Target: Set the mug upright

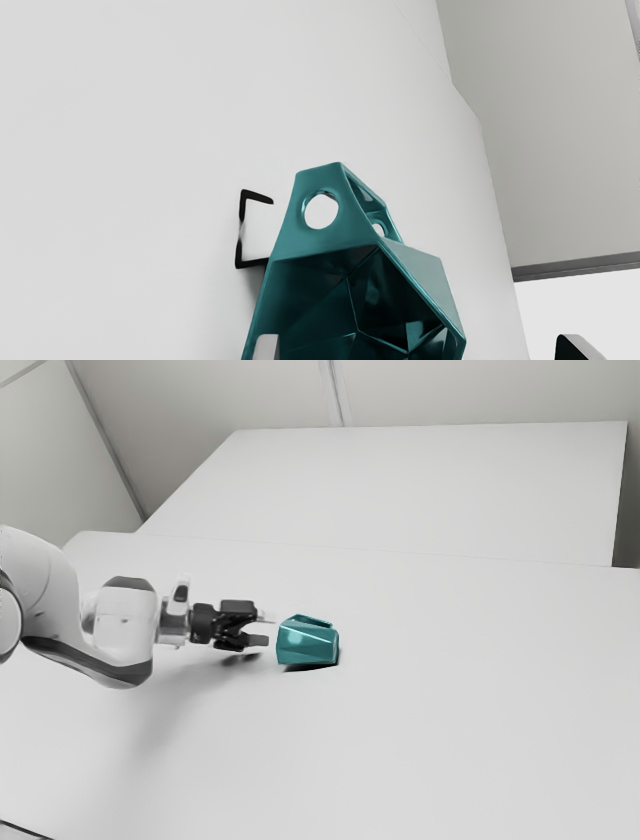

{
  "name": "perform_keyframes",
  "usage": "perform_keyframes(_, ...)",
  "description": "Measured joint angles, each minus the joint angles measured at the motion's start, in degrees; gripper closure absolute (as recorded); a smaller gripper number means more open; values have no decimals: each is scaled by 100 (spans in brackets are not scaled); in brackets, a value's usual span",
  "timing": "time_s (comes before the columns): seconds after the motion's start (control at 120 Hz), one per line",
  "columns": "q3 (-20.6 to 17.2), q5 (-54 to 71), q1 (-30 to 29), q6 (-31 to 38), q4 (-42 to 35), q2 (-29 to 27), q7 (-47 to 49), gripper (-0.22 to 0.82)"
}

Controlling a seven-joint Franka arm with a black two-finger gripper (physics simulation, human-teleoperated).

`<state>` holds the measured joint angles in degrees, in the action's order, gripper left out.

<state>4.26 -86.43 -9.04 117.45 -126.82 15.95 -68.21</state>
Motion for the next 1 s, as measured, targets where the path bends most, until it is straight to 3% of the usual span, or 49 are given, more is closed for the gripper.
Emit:
perform_keyframes(0.375,-115,-317,343,44,193,186,-397,1)
perform_keyframes(0.667,-147,-368,353,218,185,206,-508,47)
perform_keyframes(1.0,-156,-360,353,292,176,202,-556,66)
